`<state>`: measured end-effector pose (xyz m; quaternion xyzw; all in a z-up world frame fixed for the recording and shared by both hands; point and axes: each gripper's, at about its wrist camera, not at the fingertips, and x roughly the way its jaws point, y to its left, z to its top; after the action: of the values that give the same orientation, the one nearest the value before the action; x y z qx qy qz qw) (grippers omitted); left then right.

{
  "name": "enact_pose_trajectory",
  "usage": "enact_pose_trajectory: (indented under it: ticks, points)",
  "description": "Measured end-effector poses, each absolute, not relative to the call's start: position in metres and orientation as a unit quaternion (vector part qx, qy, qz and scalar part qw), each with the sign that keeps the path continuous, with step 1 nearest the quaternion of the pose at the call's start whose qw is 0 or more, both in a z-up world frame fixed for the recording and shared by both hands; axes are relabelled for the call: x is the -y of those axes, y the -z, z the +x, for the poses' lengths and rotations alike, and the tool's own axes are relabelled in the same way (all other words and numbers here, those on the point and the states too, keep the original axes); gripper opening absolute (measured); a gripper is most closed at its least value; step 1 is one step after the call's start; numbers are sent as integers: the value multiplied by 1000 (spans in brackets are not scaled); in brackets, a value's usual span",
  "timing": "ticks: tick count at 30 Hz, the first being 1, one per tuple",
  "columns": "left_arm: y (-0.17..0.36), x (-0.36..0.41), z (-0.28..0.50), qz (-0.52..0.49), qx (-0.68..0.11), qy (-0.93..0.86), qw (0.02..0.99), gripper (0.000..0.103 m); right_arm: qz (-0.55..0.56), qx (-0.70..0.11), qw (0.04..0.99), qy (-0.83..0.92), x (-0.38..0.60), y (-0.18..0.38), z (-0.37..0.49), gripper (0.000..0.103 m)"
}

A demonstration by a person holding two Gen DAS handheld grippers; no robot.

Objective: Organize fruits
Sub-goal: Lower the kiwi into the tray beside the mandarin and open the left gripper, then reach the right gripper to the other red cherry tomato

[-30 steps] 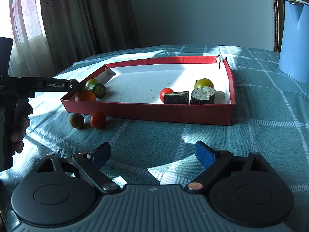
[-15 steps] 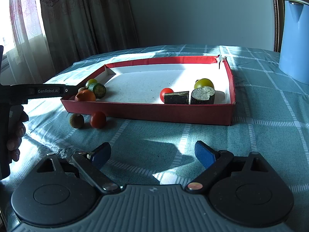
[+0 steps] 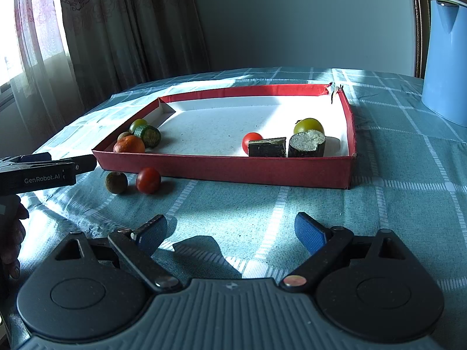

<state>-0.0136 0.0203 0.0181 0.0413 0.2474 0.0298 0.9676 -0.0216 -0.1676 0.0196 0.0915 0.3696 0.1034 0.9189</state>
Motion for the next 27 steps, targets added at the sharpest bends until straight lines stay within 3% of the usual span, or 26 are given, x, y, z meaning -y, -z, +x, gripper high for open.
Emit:
enact_pose_trajectory:
  ticks: [18,27]
  points:
    - [-11,-45,-5,-26,-286,-53,956,103,48,-373,922,-94,155,-23,-21,95]
    - [-8,-50,-1,-39,-302,-57,951,103,33,-329,936,-124,132,-36,-22,95]
